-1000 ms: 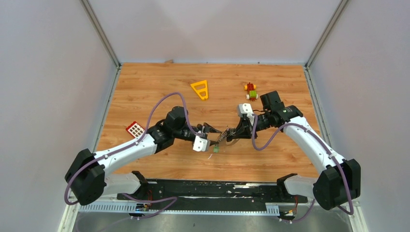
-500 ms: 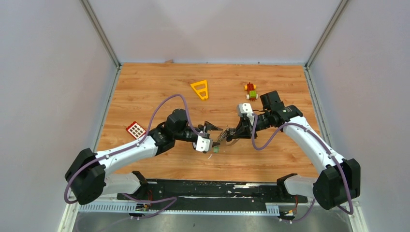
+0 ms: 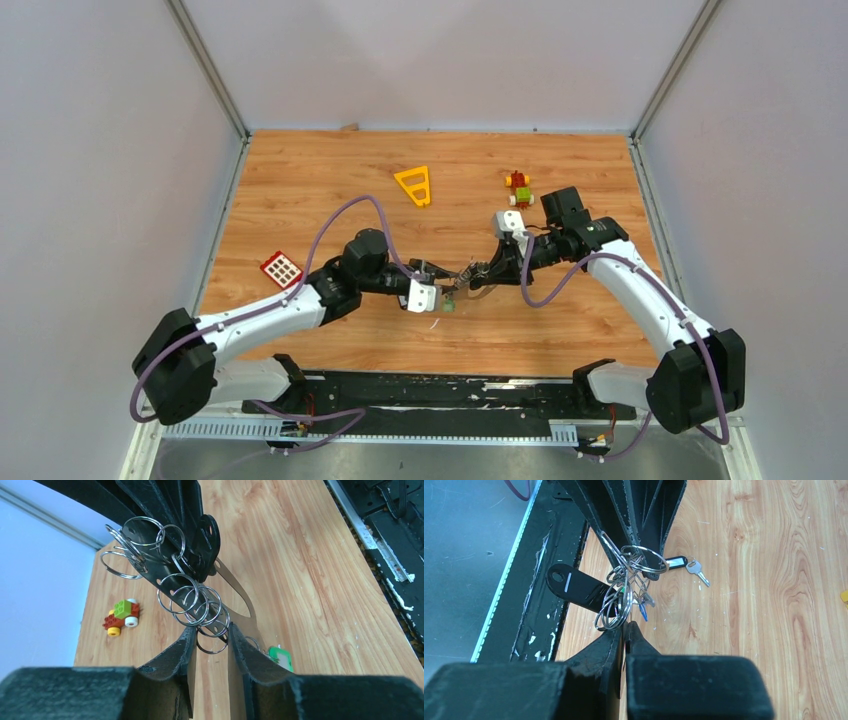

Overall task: Put the keys on the keyring
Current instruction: Adjust the keyring.

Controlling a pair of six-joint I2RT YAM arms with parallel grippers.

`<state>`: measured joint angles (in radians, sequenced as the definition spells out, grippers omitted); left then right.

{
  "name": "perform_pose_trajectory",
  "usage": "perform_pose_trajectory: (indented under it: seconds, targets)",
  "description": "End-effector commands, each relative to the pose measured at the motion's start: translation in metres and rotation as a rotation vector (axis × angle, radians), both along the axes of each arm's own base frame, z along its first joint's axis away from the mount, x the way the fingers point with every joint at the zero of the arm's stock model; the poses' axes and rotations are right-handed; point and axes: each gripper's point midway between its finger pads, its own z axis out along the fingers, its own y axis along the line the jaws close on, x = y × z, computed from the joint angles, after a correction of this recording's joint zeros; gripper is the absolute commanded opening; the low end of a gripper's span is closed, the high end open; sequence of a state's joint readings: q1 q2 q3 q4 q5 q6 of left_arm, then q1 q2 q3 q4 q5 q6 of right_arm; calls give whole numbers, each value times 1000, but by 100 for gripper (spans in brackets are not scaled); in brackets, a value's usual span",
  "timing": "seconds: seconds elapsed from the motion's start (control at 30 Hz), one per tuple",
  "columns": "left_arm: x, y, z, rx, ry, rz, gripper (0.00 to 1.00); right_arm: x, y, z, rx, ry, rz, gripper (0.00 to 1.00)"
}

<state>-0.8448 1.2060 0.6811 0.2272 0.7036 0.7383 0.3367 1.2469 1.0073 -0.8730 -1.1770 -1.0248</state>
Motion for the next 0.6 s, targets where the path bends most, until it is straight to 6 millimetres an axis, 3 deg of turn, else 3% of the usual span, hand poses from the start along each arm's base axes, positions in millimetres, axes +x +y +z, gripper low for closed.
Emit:
perform_pose_trajectory:
  seconds: [0.0, 0.1, 0.33, 0.57]
  targets:
    - [1, 5, 17, -38, -33, 36, 31, 4, 2, 20, 53, -41, 4, 0]
    - [0, 5, 18, -39, -33, 31, 36, 5, 1, 18, 48, -39, 2, 0]
    - [-5, 10, 18, 11, -18, 12, 37, 13, -1, 15, 15, -62, -37, 0]
    - [-27, 9, 8, 103, 248, -35, 23, 41, -3, 23, -16, -152, -143, 6]
